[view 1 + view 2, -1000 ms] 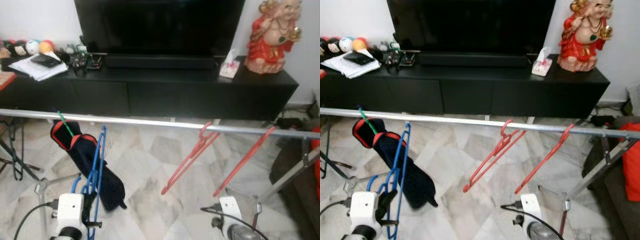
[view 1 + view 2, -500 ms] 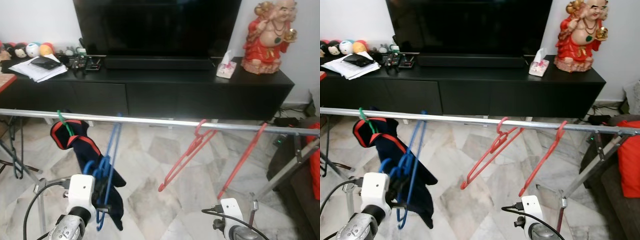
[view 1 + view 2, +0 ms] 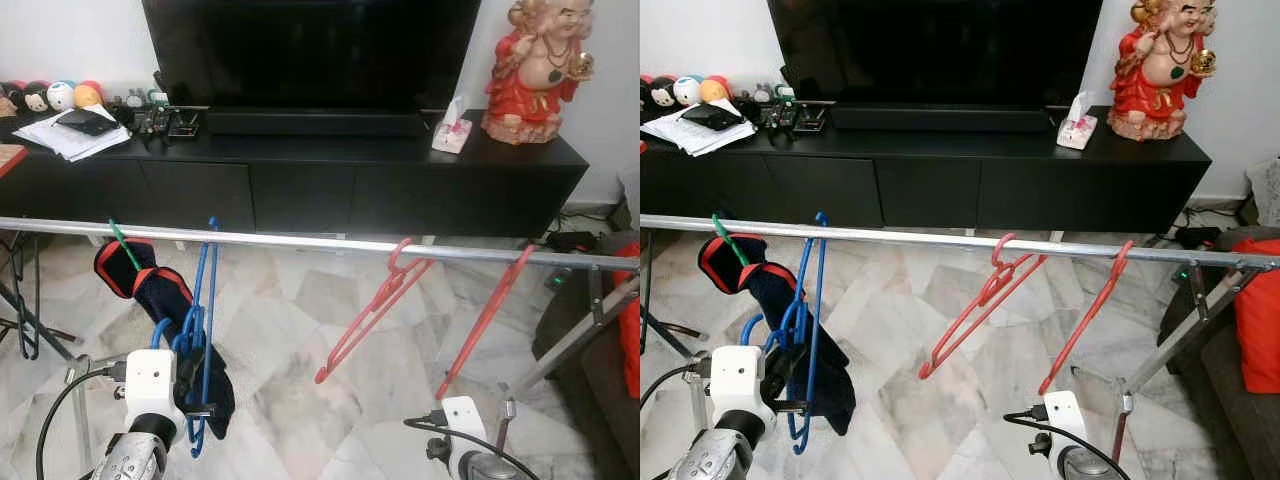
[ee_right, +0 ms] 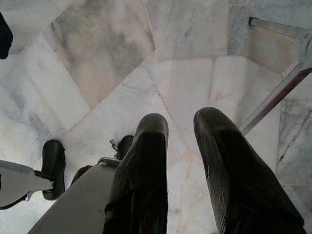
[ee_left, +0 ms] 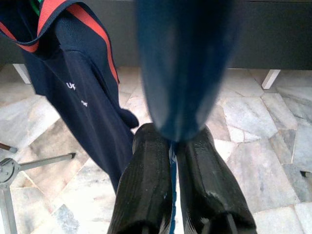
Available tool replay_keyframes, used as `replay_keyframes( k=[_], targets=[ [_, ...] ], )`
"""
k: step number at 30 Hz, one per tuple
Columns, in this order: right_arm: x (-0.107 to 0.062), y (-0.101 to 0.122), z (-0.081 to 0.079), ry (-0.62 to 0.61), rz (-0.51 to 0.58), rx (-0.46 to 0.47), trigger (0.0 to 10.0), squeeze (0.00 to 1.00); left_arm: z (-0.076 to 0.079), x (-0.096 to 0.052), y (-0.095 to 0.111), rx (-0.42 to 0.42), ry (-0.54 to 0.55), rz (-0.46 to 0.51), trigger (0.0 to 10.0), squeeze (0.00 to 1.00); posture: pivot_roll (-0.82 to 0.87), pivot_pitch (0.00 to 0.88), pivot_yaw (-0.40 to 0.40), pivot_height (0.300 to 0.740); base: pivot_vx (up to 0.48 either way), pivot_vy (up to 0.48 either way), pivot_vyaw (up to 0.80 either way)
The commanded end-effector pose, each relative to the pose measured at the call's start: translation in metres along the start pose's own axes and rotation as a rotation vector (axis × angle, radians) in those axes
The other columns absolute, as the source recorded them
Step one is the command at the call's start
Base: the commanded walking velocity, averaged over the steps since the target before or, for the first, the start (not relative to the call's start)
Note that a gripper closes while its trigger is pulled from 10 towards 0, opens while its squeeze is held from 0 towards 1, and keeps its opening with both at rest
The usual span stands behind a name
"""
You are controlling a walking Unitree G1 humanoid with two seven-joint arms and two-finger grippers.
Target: Hang hanger
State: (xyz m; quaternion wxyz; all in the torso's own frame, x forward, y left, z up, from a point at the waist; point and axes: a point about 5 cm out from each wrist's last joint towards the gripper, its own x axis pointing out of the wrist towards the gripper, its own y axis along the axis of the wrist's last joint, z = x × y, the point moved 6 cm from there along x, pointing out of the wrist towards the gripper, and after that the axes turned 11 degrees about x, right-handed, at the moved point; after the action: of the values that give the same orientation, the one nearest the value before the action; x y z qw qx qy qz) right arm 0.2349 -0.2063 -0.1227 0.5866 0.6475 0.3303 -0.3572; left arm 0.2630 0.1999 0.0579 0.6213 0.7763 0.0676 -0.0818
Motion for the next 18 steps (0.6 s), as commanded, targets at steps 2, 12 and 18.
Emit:
replay_keyframes(
  k=[2,12,18],
  targets=[
    [-0.0004,0.0001,0.0025,-0.005,-0.004,-0.002,10.0,0.0,0.0005,-0.0008,0.0047,0.033,-0.003,0.012,10.0,0.0,-0.02,0.0,-0.022,0.74,0.0,-0.266,0.0],
    [-0.0004,0.0002,0.0023,-0.002,-0.005,-0.009,10.0,0.0,0.0002,-0.0012,0.0046,0.034,-0.004,0.012,10.0,0.0,-0.03,0.0,-0.025,0.74,0.0,-0.284,0.0],
    [-0.0004,0.0001,0.0023,0.0,-0.006,-0.013,10.0,0.0,-0.0013,0.0,0.0032,0.049,-0.01,0.004,10.0,0.0,-0.03,0.0,-0.025,0.74,0.0,-0.049,0.0]
  ],
)
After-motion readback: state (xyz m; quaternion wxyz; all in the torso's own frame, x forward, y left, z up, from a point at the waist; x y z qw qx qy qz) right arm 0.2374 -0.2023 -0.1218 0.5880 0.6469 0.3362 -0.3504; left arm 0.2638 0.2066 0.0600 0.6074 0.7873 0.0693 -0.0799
